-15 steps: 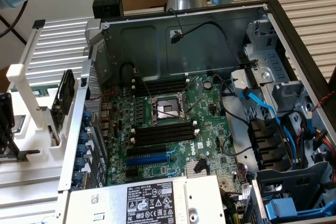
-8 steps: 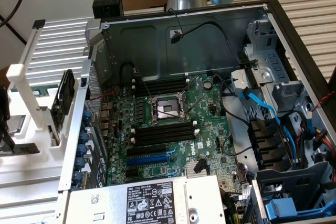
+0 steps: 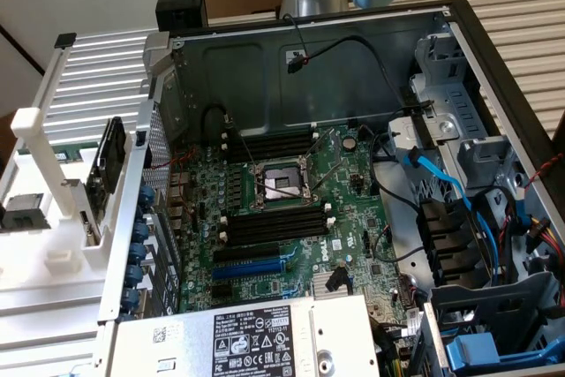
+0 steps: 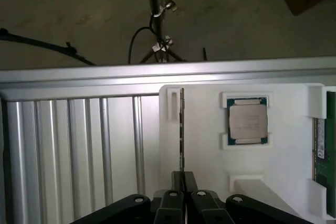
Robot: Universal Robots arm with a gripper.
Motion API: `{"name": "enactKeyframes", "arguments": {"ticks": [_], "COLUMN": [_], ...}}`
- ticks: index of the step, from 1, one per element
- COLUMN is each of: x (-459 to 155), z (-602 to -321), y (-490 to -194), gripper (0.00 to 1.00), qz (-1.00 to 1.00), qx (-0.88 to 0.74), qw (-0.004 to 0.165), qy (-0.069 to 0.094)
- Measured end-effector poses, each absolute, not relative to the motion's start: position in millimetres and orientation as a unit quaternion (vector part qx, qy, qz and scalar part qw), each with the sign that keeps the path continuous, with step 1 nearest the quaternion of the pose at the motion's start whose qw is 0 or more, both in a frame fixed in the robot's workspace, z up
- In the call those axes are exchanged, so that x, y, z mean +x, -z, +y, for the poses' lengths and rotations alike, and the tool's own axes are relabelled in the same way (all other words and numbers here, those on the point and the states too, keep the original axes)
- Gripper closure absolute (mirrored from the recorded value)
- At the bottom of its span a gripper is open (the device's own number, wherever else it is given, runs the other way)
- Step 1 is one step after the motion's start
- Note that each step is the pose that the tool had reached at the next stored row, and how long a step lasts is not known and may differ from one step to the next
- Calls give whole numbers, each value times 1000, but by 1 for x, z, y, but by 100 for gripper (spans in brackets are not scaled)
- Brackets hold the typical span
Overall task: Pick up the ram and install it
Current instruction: 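Pick up the ram and move it above insertion slot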
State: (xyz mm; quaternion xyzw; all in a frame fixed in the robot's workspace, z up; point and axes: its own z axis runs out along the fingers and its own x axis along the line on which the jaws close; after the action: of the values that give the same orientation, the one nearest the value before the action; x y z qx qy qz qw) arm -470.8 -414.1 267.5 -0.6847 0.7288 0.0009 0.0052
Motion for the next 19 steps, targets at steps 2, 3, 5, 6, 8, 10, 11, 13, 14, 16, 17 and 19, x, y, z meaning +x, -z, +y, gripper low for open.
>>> {"name": "enactKeyframes", "arguments": {"ticks": [2, 3, 5, 6, 8, 10, 11, 13, 14, 16, 17, 19], "x": [-471, -471, -472, -472, -472, -472, -472, -472, -471, -466, -461, -458], "z": [-413, -413, -413, -413, -413, -413, -413, -413, -413, -413, -413, -413], "y": [-277, -281, -290, -294, -303, -316, -320, -329, -337, -343, -347, -349], "gripper": [88, 88, 88, 88, 88, 88, 88, 88, 88, 88, 88, 88], "qz": [729, 729, 729, 729, 729, 729, 729, 729, 729, 729, 729, 729], "qx": [-685, -685, -685, -685, -685, -685, -685, -685, -685, -685, -685, -684], "qw": [5, 5, 4, 4, 4, 3, 2, 1, 0, -2, -5, -7], "qy": [-1, 0, 0, 0, 1, 2, 2, 3, 5, 7, 10, 12]}}
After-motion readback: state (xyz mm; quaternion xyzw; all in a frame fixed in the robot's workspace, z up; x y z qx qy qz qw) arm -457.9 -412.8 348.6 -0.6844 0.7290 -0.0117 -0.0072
